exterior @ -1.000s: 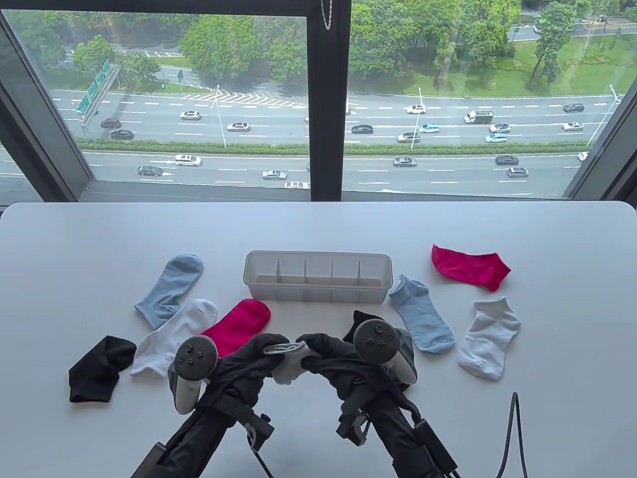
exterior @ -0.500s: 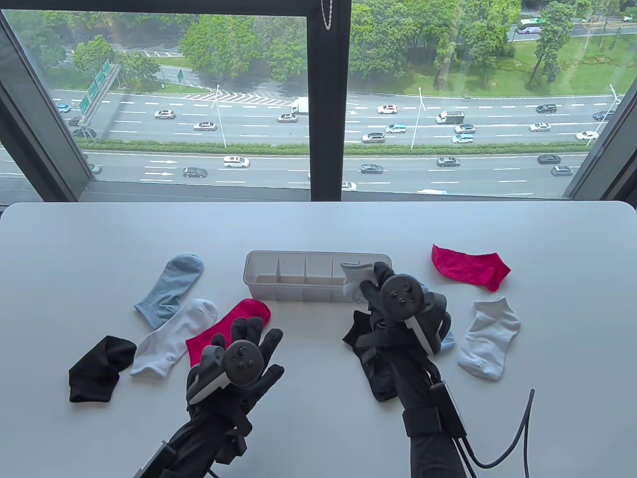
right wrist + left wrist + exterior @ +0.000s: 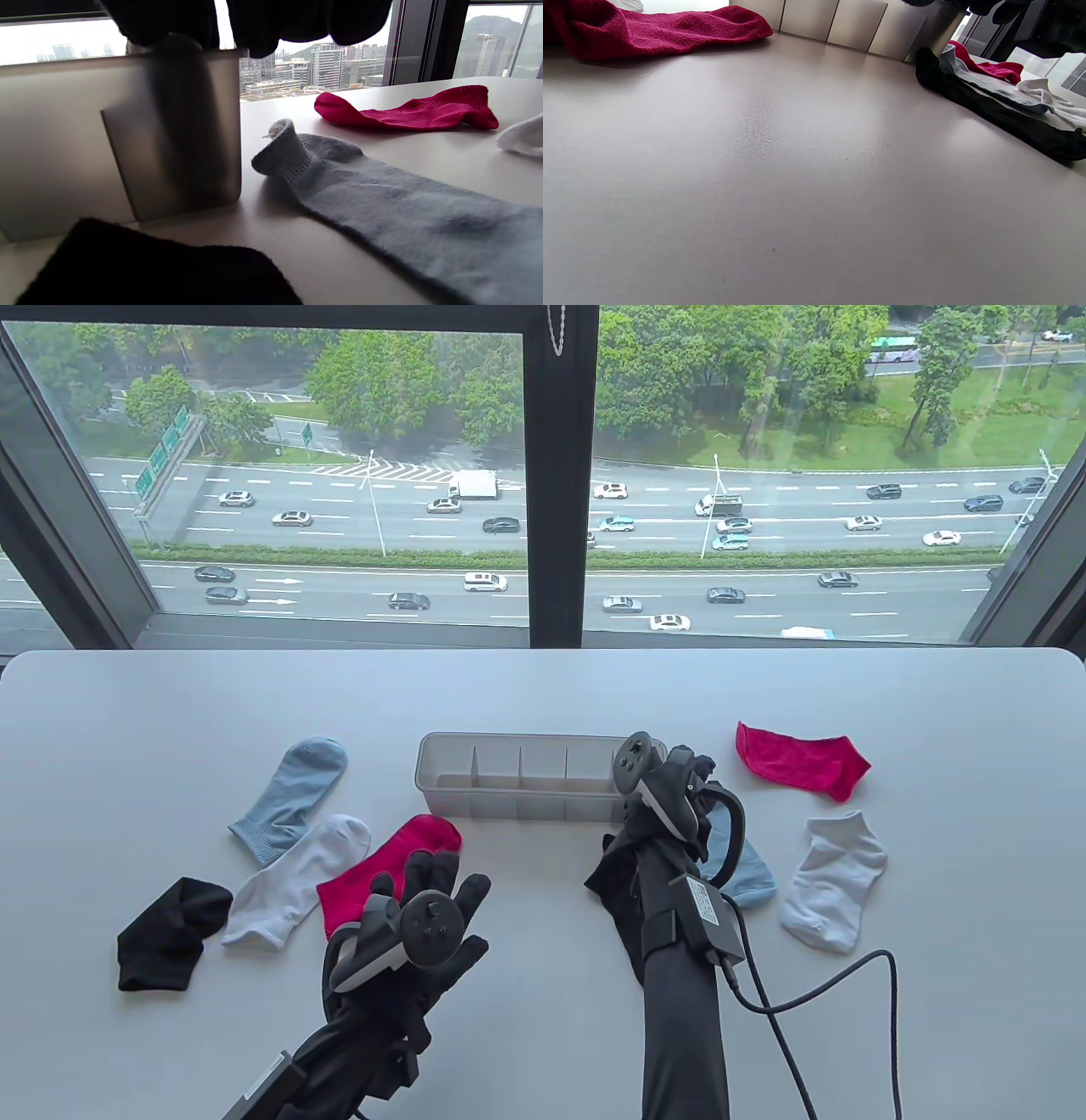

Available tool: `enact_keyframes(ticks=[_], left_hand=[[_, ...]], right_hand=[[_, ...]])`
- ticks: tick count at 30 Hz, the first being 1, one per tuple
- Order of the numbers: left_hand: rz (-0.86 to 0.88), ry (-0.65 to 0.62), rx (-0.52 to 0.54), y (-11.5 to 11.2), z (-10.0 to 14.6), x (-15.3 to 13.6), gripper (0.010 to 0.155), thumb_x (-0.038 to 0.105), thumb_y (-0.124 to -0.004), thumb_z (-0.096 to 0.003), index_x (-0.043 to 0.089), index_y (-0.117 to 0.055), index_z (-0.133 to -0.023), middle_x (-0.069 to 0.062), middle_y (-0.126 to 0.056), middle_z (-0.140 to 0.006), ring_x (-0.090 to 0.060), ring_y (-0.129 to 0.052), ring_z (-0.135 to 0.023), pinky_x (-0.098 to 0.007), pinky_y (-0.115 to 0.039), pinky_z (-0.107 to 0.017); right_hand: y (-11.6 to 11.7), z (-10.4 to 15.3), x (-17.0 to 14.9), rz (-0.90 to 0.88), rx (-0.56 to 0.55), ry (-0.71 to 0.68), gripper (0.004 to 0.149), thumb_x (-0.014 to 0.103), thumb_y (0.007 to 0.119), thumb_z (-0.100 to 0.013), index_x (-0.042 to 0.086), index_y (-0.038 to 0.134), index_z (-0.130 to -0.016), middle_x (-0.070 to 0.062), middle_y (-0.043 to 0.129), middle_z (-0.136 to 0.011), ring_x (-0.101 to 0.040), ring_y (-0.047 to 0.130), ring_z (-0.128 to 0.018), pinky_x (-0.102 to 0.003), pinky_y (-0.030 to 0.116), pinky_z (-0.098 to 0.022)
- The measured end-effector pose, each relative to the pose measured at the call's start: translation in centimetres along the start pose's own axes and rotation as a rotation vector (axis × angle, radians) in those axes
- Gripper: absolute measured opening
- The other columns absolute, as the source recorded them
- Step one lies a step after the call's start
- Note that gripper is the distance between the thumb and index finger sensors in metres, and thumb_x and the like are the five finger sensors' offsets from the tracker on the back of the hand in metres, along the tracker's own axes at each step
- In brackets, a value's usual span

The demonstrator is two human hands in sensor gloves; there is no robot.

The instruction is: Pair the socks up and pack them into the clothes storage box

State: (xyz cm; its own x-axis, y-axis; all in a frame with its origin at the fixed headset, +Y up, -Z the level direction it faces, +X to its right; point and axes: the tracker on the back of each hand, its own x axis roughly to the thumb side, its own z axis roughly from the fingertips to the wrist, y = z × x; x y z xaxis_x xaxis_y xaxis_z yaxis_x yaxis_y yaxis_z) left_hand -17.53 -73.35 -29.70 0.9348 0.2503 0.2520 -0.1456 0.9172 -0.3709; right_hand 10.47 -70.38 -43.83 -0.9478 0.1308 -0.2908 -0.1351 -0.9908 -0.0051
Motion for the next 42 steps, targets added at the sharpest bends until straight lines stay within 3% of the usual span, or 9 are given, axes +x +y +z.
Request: enact_keyframes(ticks=[3, 6, 12, 16, 20, 24, 30, 37, 42], left_hand=[[0.011, 0.002, 0.0, 0.1, 0.0, -0.2, 0.066, 0.045, -0.052, -0.0609, 0.034, -0.013, -0.113, 0.004, 0.014, -0.114, -0.025, 0.023, -0.103, -0.059, 0.012, -0.069], [0.021, 0.006, -0.003, 0.1, 0.0, -0.4, 0.066, 0.045, -0.052, -0.0609, 0.034, -0.013, -0.113, 0.003, 0.014, -0.114, -0.025, 0.022, -0.103, -0.059, 0.011, -0.069], [0.039, 0.004, 0.001, 0.1, 0.2, -0.5, 0.066, 0.045, -0.052, -0.0609, 0.033, -0.012, -0.112, 0.003, 0.013, -0.114, -0.026, 0.021, -0.103, -0.06, 0.01, -0.069], [0.045, -0.002, 0.005, 0.1, 0.3, -0.7, 0.066, 0.045, -0.052, -0.0608, 0.032, -0.012, -0.112, 0.002, 0.012, -0.114, -0.027, 0.02, -0.104, -0.06, 0.009, -0.069], [0.09, -0.03, 0.003, 0.3, 0.4, -0.7, 0.068, 0.046, -0.051, -0.061, 0.03, -0.009, -0.112, -0.001, 0.012, -0.115, -0.03, 0.019, -0.104, -0.061, 0.006, -0.07], [0.186, -0.089, 0.004, 0.1, 0.4, 0.0, 0.069, 0.047, -0.05, -0.0609, 0.026, -0.009, -0.113, -0.008, 0.007, -0.117, -0.039, 0.01, -0.107, -0.065, -0.003, -0.072], [0.572, -0.145, -0.015, -0.5, 0.1, -0.9, 0.074, 0.051, -0.049, -0.0602, 0.012, -0.015, -0.114, -0.026, -0.016, -0.12, -0.054, -0.017, -0.109, -0.07, -0.024, -0.075], [1.163, -0.316, 0.107, -0.9, 0.2, -0.4, 0.08, 0.051, -0.06, -0.0586, 0.004, -0.023, -0.113, -0.031, -0.034, -0.116, -0.058, -0.041, -0.105, -0.072, -0.036, -0.074], [1.183, -0.221, 0.253, -0.5, 0.7, -1.4, 0.068, 0.038, -0.069, -0.0584, 0.012, -0.035, -0.112, -0.025, -0.047, -0.112, -0.049, -0.062, -0.098, -0.069, -0.048, -0.074]], right_hand=[[-1.6, 1.3, -0.3, 0.0, -0.092, -0.106, 0.059, 0.042, 0.064, -0.062, 0.021, 0.046, -0.114, -0.022, 0.045, -0.121, -0.043, 0.053, -0.105, -0.05, 0.06, -0.075], [-3.1, 3.6, -0.3, 0.051, -0.17, -0.231, 0.06, 0.04, 0.073, -0.059, 0.013, 0.056, -0.109, -0.021, 0.068, -0.107, -0.033, 0.08, -0.084, -0.035, 0.076, -0.06], [2.1, 6.7, 0.0, 0.189, 0.337, -0.274, 0.074, 0.041, 0.077, -0.057, 0.01, 0.043, -0.116, -0.027, 0.058, -0.114, -0.038, 0.08, -0.086, -0.037, 0.076, -0.058], [5.6, 6.6, -0.3, 0.301, 0.484, -0.228, 0.081, 0.042, 0.074, -0.058, 0.01, 0.028, -0.116, -0.029, 0.042, -0.117, -0.039, 0.071, -0.087, -0.037, 0.072, -0.062], [5.6, 7.1, -0.5, 0.22, 0.291, -0.22, 0.054, 0.037, 0.079, -0.054, 0.018, 0.064, -0.102, -0.015, 0.077, -0.093, -0.019, 0.093, -0.062, -0.022, 0.084, -0.043], [5.9, 7.9, -0.9, 0.024, 0.314, -0.213, 0.041, 0.035, 0.081, -0.055, 0.016, 0.075, -0.091, -0.012, 0.086, -0.073, -0.013, 0.097, -0.047, -0.015, 0.086, -0.031], [3.4, 11.5, 1.0, -0.472, 0.216, -0.356, 0.042, 0.035, 0.079, -0.057, 0.015, 0.072, -0.093, -0.012, 0.087, -0.075, -0.014, 0.1, -0.05, -0.018, 0.089, -0.033], [1.1, 15.6, 5.7, -0.599, 0.119, -0.557, 0.047, 0.038, 0.08, -0.055, 0.016, 0.066, -0.095, -0.009, 0.086, -0.08, -0.017, 0.098, -0.062, -0.022, 0.089, -0.044], [0.7, 15.8, 5.6, -0.713, 0.262, -0.737, 0.046, 0.018, 0.072, -0.059, 0.01, 0.06, -0.102, -0.017, 0.078, -0.093, -0.027, 0.09, -0.077, -0.033, 0.083, -0.056]])
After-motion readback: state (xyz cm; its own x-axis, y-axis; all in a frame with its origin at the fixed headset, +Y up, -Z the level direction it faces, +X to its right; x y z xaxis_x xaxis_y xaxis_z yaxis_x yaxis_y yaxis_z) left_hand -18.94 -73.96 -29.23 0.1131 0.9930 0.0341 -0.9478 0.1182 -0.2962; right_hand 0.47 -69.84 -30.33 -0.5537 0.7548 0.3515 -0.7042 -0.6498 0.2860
